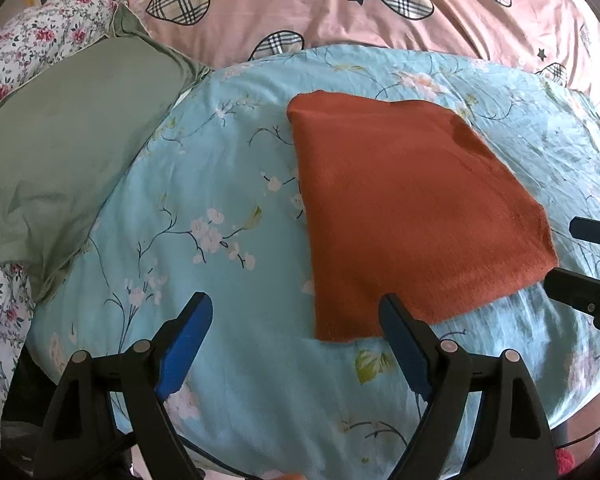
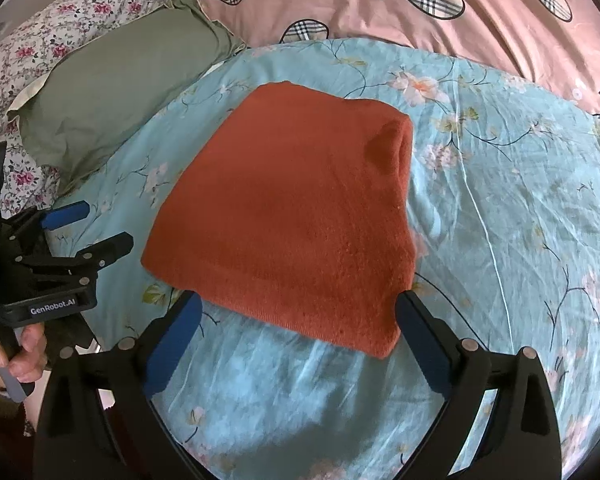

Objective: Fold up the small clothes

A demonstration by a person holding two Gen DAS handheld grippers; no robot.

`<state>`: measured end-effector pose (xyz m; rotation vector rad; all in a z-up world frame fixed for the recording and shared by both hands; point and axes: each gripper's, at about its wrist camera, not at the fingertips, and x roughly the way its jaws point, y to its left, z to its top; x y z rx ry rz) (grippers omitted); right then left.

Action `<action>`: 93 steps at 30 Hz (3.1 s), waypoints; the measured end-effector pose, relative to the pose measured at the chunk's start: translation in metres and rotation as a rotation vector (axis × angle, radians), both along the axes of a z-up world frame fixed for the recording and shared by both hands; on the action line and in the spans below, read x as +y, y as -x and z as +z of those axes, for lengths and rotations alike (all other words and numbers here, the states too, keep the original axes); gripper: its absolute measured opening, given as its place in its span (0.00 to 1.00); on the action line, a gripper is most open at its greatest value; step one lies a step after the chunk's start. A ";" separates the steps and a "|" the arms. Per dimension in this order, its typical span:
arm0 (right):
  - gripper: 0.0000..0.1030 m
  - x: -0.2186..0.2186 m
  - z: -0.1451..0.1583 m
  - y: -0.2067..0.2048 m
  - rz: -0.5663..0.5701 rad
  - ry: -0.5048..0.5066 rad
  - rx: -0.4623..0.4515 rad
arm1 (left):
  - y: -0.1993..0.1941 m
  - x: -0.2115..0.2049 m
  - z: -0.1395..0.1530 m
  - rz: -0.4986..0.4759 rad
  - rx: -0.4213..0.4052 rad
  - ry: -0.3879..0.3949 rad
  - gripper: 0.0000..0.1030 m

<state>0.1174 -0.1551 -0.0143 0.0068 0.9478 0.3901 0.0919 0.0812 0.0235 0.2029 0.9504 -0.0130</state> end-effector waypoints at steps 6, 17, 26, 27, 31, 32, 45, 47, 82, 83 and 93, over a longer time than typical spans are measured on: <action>0.95 0.003 0.001 -0.013 -0.003 0.000 0.007 | -0.011 0.003 -0.001 0.017 -0.003 -0.002 0.84; 0.95 0.001 0.005 -0.030 -0.027 -0.021 0.019 | -0.020 0.003 0.001 0.025 -0.002 0.015 0.84; 0.96 -0.002 0.000 -0.030 -0.024 -0.009 0.031 | -0.016 -0.001 0.006 0.012 -0.015 0.018 0.84; 0.96 -0.003 0.000 -0.030 -0.026 -0.009 0.032 | -0.016 -0.001 0.007 0.011 -0.016 0.018 0.84; 0.96 -0.006 0.001 -0.031 -0.030 -0.012 0.032 | -0.017 -0.003 0.007 0.005 -0.015 0.018 0.84; 0.96 -0.006 0.002 -0.031 -0.031 -0.012 0.032 | -0.018 -0.003 0.007 0.002 -0.012 0.019 0.84; 0.96 -0.006 0.007 -0.033 -0.023 -0.009 0.023 | -0.022 -0.003 0.010 -0.004 -0.016 0.024 0.84; 0.96 -0.006 0.007 -0.033 -0.024 -0.009 0.023 | -0.022 -0.003 0.010 -0.005 -0.016 0.024 0.84; 0.96 -0.006 0.007 -0.045 -0.014 -0.005 0.017 | -0.033 -0.003 0.012 -0.018 -0.025 0.016 0.84; 0.96 -0.007 0.007 -0.046 -0.013 -0.005 0.017 | -0.034 -0.003 0.012 -0.019 -0.025 0.016 0.84; 0.96 -0.007 0.010 -0.052 -0.006 -0.004 0.010 | -0.039 -0.002 0.015 -0.016 -0.028 0.017 0.84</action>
